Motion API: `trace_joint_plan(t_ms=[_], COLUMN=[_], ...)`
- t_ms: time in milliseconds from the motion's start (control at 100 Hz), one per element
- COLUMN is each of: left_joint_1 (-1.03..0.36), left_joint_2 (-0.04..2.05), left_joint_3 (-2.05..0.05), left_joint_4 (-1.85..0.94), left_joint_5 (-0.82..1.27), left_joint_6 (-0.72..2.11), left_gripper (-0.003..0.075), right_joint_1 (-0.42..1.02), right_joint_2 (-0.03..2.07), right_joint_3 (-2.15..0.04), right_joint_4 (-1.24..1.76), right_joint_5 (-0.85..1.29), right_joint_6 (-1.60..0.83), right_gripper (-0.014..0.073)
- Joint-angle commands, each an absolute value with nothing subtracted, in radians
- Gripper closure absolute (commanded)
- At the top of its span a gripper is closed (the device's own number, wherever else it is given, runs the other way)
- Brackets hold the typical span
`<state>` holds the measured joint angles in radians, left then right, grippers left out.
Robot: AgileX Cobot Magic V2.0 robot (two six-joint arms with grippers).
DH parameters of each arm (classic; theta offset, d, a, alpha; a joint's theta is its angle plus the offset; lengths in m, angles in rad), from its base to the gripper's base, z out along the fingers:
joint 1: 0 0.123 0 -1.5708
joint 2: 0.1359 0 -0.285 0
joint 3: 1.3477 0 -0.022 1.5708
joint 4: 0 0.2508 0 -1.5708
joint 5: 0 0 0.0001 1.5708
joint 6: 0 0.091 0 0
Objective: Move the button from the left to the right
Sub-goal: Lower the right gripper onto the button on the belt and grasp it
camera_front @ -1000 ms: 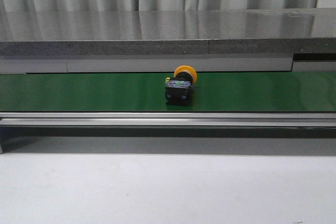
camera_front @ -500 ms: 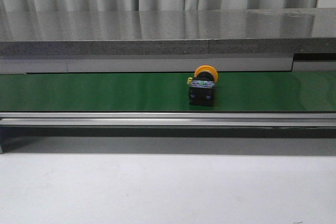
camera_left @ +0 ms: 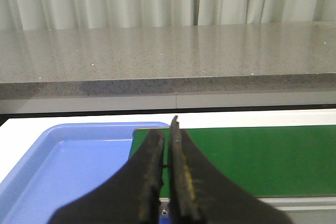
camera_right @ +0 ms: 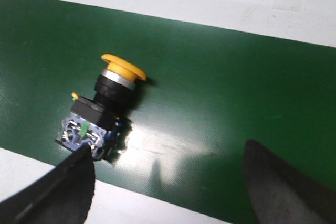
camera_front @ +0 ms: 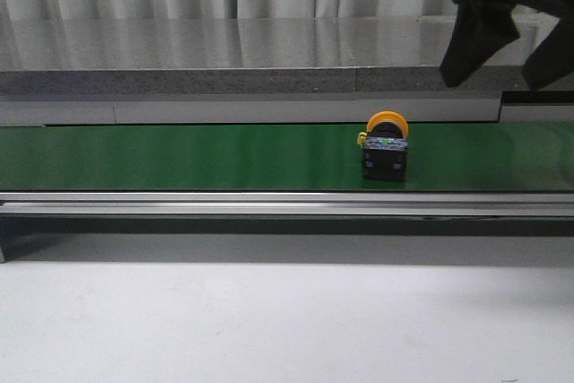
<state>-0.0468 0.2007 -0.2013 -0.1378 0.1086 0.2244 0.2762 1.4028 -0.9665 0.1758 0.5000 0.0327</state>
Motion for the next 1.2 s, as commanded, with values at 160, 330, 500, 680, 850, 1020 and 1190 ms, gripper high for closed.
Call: trace_joint_plan(t_ms=[160, 330, 500, 680, 850, 1020, 1190], left_joint_1=[-0.056, -0.056, -0.056, -0.056, -0.056, -0.056, -0.056], left_joint_2=[0.208, 0.208, 0.208, 0.208, 0.208, 0.208, 0.208], left_joint_3=[-0.232, -0.232, -0.232, -0.232, -0.232, -0.232, -0.232], left_joint_4=[-0.148, -0.148, -0.148, -0.148, -0.148, -0.148, -0.148], left_joint_5=[0.023, 0.023, 0.023, 0.023, 0.023, 0.023, 0.023], left_joint_6=[0.221, 0.221, 0.221, 0.221, 0.221, 0.221, 0.221], left_gripper=[0.0715, 0.0715, 0.0715, 0.0715, 0.0715, 0.0715, 0.0715], right_joint_1=[0.304, 0.308, 0.308, 0.308, 0.307, 0.302, 0.297], right_joint_2=[1.472, 1.505, 1.539, 1.589, 1.607, 1.602, 1.571], right_joint_3=[-1.041, -1.050, -1.050, -1.050, -1.050, -1.053, -1.112], right_joint_4=[0.195, 0.218, 0.219, 0.205, 0.182, 0.178, 0.103], right_joint_5=[0.423, 0.396, 0.387, 0.388, 0.411, 0.439, 0.507], right_joint_6=[0.029, 0.029, 0.029, 0.028, 0.028, 0.028, 0.028], right_gripper=[0.0045, 0.0045, 0.0045, 0.0047, 0.0195, 0.0434, 0.0445])
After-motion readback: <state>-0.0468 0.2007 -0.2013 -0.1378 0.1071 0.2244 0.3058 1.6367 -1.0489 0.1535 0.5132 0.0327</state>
